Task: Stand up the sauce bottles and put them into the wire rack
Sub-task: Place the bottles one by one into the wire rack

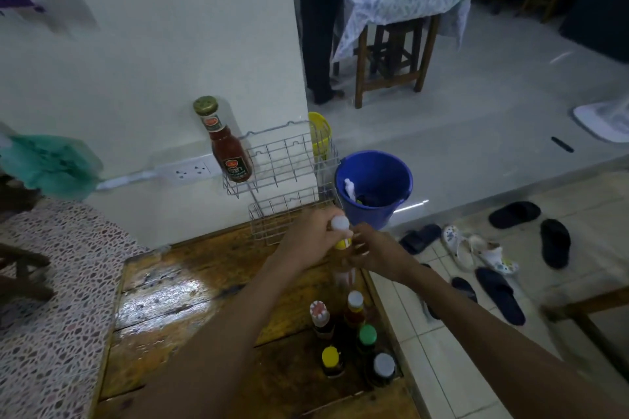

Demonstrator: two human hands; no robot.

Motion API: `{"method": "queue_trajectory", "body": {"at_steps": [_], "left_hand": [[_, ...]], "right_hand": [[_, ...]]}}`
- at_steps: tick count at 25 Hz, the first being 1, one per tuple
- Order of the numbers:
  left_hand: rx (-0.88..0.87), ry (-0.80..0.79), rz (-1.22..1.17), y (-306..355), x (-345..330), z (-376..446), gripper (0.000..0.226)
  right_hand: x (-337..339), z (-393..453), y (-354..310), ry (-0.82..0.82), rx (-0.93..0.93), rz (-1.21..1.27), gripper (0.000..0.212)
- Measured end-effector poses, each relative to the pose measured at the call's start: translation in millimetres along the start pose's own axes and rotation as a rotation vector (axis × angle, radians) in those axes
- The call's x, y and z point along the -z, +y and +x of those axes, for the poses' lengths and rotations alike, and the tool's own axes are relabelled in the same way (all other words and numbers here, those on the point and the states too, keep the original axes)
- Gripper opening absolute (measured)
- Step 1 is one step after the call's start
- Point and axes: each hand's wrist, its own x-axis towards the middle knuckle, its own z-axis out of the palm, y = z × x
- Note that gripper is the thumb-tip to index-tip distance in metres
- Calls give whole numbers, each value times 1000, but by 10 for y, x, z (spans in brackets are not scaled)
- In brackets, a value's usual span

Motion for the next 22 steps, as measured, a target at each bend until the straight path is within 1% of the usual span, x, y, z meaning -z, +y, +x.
{"method": "queue_trajectory", "body": {"at_steps": [3, 6, 7, 9, 11, 12, 13, 14, 17, 20, 22], "left_hand": [[-33, 228, 94, 391, 564, 39, 30], [-73, 422, 213, 725, 1223, 88, 34], [-72, 472, 237, 787, 1425, 118, 35], [-44, 555, 290, 871, 1791, 190, 38], [1, 631, 382, 922, 2095, 262, 41], [28, 664, 419, 941, 2222, 300, 40], [58, 687, 442, 951, 2326, 340, 38], [84, 695, 451, 946, 2415, 382, 36], [129, 668, 488, 819, 2569, 518, 36], [152, 583, 502, 599, 2633, 623, 49], [166, 516, 477, 411, 2670, 689, 49]], "right_hand": [[255, 52, -438, 120, 27, 65, 48], [517, 201, -952, 170, 162, 173, 49], [596, 301, -1110, 203, 198, 121, 50], [705, 546, -1385, 253, 244, 39, 61], [710, 798, -1623, 309, 208, 23, 79], [675, 915, -1729, 330, 178, 48, 83], [624, 1030, -1815, 351, 169, 62, 80], [563, 1149, -1886, 370, 184, 62, 72], [438, 1475, -2033, 364, 233, 83, 53], [407, 1741, -2009, 305, 230, 98, 51], [365, 1871, -1946, 274, 232, 69, 54]]}}
